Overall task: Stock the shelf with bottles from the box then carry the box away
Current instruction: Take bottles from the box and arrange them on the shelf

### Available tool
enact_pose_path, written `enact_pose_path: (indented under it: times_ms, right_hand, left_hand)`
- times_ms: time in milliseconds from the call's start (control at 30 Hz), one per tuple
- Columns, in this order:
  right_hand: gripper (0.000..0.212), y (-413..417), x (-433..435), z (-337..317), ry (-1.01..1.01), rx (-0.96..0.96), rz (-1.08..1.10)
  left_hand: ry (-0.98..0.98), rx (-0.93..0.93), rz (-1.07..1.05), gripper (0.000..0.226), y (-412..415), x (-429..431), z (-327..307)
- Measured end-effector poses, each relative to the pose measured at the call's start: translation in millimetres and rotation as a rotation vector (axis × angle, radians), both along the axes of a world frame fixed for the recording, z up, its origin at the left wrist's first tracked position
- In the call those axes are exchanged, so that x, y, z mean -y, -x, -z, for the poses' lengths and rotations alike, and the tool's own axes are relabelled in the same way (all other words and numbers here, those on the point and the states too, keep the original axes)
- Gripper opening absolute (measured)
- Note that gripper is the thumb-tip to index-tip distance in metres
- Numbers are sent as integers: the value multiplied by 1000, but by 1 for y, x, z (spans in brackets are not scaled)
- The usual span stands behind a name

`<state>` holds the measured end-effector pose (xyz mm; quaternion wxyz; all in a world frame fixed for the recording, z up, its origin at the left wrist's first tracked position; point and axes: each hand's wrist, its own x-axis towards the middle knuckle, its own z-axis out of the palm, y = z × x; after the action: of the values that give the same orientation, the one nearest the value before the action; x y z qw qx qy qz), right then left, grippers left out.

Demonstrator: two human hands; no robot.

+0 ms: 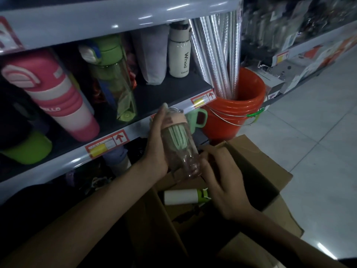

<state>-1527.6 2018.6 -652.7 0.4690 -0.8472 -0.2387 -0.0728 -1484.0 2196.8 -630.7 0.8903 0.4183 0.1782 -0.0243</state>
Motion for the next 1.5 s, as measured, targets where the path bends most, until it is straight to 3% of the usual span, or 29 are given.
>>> enact_pose_path:
  times_ms: [100,333,533,633,767,833,933,1100,1200,1267,1500]
  right_hand:
    - [28,-2,-2,-9,-107,-42,68]
    - [20,-8,-11,-27,-205,-199,43]
    - [47,-14,-29,-23,-180,-312,1]
    - [72,-24,-40,-18,-95,-357,-23]
    - [78,-35,-56,-17,-25,-246,16]
    - [71,-40,-63,-20,-53,-235,21]
    - [57,-51,-73,-26,-105,-241,28]
    - [62,-81,-84,-33,-115,-195,42]
    - [76,-101,-89,-32,-153,-174,85]
    - [68,-117,-91,-28,-181,-173,71]
    - [56,-158,-103,-27,-217,-103,-1]
  left_hand:
    - [134,48,7,58,-1,-4,-9]
    - [78,70,92,66,-1,-13,-24]
    - [-247,90,-55,79,3,-18,-34]
    - [-359,125,-122,58,5,-17,-38]
    - [-474,218,-176,51,4,-16,-43]
    - [-515,220,-211,61,3,-15,-44]
    - [-564,280,-249,54,-1,-17,-44]
    - [-646,392,-205,75,-9,-26,-46]
    - [-637,356,-200,56,-6,-27,-47]
    - [-642,331,-200,33,-7,-30,-47]
    - [-753,217,-221,38,-24,-35,-33]
